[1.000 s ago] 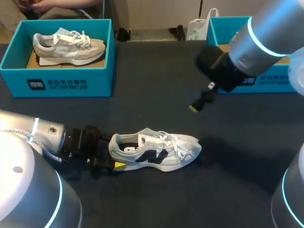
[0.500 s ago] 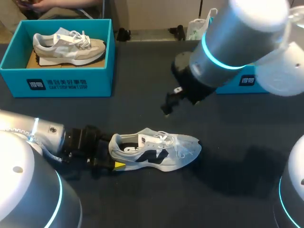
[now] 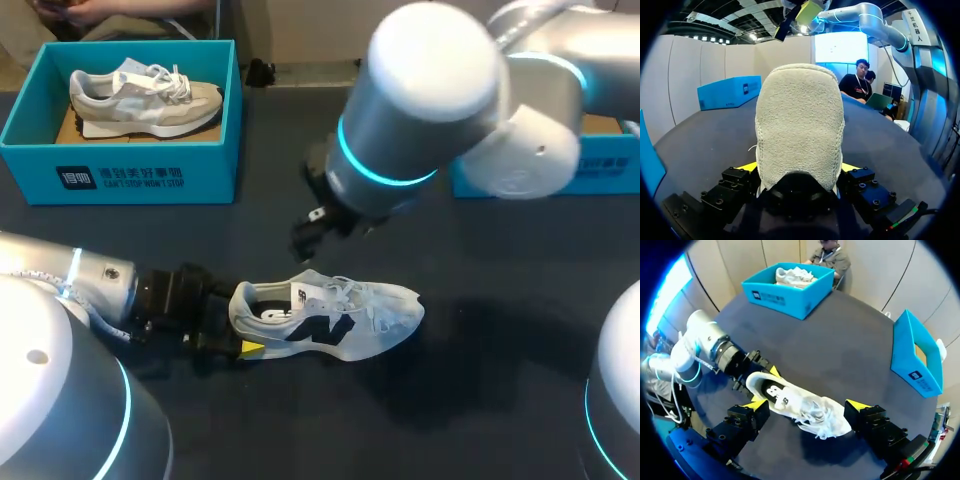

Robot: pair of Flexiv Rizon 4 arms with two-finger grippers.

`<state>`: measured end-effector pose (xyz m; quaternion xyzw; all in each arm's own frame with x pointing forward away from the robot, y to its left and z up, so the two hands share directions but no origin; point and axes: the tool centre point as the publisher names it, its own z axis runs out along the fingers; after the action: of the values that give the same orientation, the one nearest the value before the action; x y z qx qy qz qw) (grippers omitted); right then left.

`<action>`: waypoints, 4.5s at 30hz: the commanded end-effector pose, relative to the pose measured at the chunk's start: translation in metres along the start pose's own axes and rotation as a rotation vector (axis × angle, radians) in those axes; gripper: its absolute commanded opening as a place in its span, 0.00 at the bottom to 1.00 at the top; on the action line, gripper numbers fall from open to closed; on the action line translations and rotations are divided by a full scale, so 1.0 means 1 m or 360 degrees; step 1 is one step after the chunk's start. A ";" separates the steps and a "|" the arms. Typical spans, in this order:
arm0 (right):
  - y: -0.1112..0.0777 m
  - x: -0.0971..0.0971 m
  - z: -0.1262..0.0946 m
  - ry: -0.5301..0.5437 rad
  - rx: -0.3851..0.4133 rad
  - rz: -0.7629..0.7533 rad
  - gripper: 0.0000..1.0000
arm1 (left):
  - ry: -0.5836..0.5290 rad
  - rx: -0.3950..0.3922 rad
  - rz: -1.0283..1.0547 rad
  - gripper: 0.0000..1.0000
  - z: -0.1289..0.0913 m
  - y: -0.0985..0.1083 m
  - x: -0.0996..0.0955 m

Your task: Take the shoe out of the shoebox, open the shoe tongue, remove and reinsert the insole, then place the shoe into the shoebox

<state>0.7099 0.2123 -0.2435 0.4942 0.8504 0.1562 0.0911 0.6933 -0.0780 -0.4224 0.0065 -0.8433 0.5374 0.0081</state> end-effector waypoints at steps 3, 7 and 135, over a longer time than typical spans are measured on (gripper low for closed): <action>0.004 0.008 0.008 -0.0080 0.0010 0.0003 1.00 | 0.0002 -0.0004 0.0000 0.00 0.002 0.000 0.000; 0.004 0.008 0.008 -0.0080 0.0010 0.0003 1.00 | 0.0002 -0.0004 0.0000 0.00 0.002 0.000 0.000; -0.082 -0.078 0.064 -0.0549 0.0547 0.0555 0.00 | 0.0002 -0.0004 0.0000 0.00 0.002 0.000 0.000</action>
<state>0.7013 0.1303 -0.3194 0.6560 0.7306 -0.0994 0.1613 0.6934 -0.0783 -0.4222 0.0065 -0.8432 0.5376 0.0081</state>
